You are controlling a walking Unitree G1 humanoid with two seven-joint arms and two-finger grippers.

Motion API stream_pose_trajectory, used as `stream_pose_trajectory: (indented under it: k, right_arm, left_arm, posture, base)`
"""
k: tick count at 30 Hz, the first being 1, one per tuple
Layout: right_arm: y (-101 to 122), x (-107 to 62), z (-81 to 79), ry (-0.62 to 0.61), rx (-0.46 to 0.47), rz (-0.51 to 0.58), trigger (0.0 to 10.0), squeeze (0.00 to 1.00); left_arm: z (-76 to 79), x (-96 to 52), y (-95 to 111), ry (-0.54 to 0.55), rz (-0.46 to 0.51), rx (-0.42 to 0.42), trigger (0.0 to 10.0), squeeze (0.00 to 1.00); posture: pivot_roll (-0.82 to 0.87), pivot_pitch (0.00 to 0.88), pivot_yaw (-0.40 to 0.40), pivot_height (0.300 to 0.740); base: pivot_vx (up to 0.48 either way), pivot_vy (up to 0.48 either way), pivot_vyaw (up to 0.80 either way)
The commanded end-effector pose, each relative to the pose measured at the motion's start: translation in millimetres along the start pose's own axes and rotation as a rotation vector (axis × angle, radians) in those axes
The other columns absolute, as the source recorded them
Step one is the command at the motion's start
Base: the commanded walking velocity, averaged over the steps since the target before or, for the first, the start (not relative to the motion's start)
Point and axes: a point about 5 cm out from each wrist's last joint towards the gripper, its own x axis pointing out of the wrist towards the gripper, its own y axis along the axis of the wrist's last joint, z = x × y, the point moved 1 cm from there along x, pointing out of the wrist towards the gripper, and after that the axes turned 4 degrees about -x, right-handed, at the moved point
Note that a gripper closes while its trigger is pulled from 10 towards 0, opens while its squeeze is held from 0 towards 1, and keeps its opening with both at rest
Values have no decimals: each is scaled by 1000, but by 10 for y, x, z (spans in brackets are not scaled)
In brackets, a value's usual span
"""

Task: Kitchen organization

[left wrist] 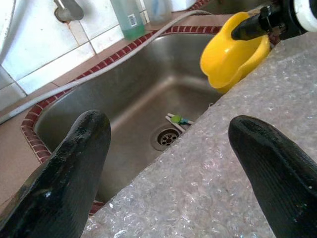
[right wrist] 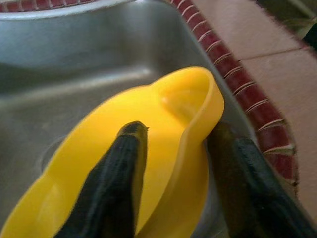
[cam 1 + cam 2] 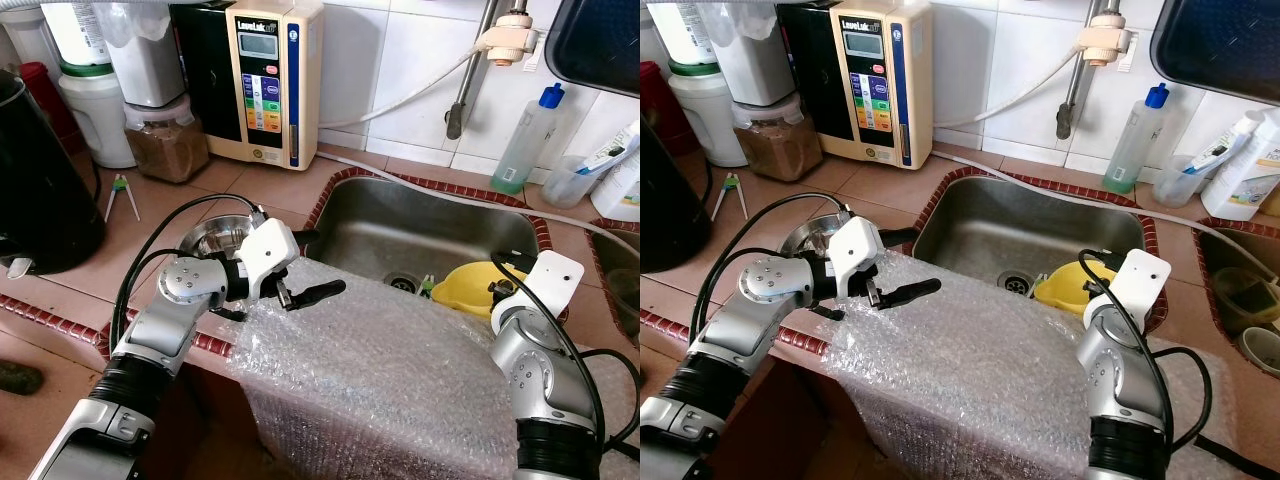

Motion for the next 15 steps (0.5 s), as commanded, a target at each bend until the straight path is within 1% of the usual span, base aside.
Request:
stream_pose_trajectory:
  k: [1,2,6,8,9,11,15]
  right_arm:
    - [34,27,96,-50,-15,19,10000,1000]
    - [65,38,102,-42,-10,31,10000,1000]
    - [214,57,40,26,26,86,10000,1000]
    - [224,65,13,49,87,61,10000,1000]
    - [214,70,12,47,96,41,10000,1000]
    - [221,87,-6,61,98,25,10000,1000]
    - [251,104,9,53,102,39,10000,1000]
  left_arm:
    - [-45,-5,33,20,5,15,10000,1000]
    - [-50,-6,34,24,6,15,10000,1000]
    - [-62,-6,38,38,12,13,10000,1000]
    - [-63,-3,39,41,12,15,10000,1000]
    - [-64,-2,38,41,12,17,10000,1000]
    - [-75,1,40,47,11,22,10000,1000]
    - [-86,4,46,54,13,25,10000,1000]
  posture:
    - [61,0,-11,740]
    - [61,0,-11,740]
    - [62,0,-11,740]
    - [62,0,-9,740]
    - [63,0,-9,740]
    - [63,0,-8,740]
    - [63,0,-9,740]
  base:
    - [0,0,0]
    - [0,0,0]
    - [0,0,0]
    - [0,0,0]
    - [0,0,0]
    - [0,0,0]
    - [0,0,0]
